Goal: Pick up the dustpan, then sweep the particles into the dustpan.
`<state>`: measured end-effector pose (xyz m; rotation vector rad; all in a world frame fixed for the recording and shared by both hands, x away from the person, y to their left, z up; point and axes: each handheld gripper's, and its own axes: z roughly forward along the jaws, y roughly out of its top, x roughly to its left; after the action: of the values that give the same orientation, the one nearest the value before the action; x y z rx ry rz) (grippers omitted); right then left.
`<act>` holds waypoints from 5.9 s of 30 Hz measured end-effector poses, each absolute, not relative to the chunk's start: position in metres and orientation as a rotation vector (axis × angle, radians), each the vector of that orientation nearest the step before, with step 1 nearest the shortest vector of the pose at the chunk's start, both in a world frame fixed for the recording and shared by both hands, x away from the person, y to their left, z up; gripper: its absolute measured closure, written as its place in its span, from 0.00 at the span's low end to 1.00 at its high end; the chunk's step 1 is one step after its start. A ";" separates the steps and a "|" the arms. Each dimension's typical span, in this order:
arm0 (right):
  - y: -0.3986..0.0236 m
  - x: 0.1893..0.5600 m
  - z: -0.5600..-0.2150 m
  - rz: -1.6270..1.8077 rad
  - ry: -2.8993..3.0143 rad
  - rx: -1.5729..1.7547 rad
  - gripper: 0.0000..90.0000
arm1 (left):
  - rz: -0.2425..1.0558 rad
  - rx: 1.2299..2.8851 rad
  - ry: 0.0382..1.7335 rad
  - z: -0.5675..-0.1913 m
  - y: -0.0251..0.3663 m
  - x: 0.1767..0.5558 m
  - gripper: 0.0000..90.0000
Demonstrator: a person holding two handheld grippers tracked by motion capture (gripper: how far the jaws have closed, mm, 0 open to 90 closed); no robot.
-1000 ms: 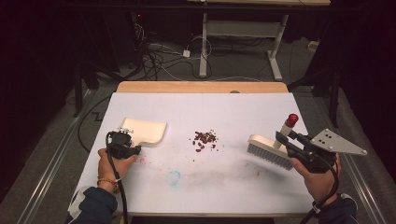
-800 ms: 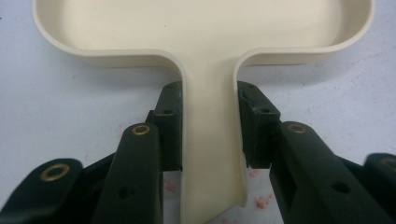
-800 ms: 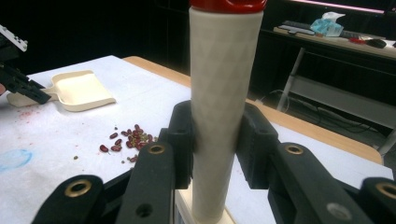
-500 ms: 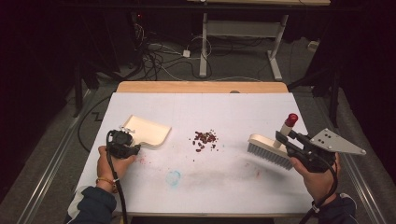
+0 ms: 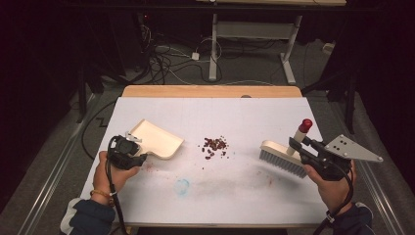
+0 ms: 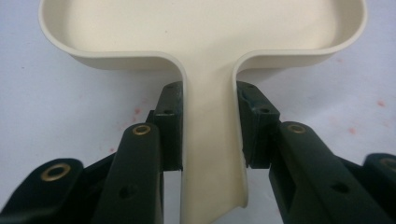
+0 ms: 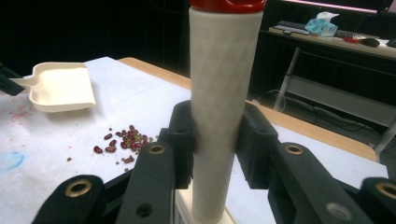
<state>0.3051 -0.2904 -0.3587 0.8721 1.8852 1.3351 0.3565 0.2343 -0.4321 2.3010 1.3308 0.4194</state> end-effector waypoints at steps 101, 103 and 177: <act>-0.116 0.438 -0.394 1.233 1.916 0.883 0.78 | 0.157 2.539 1.002 -0.458 0.188 0.295 0.71; -0.112 0.431 -0.396 1.227 1.936 0.855 0.78 | 0.151 2.540 1.002 -0.459 0.187 0.296 0.71; -0.091 0.346 -0.378 1.540 2.082 0.727 0.78 | 0.116 2.580 1.035 -0.459 0.131 0.339 0.71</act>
<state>0.3460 -0.0913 -0.3784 0.7274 2.0815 1.5395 0.3394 0.1313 -0.4591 2.5802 1.0350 0.1160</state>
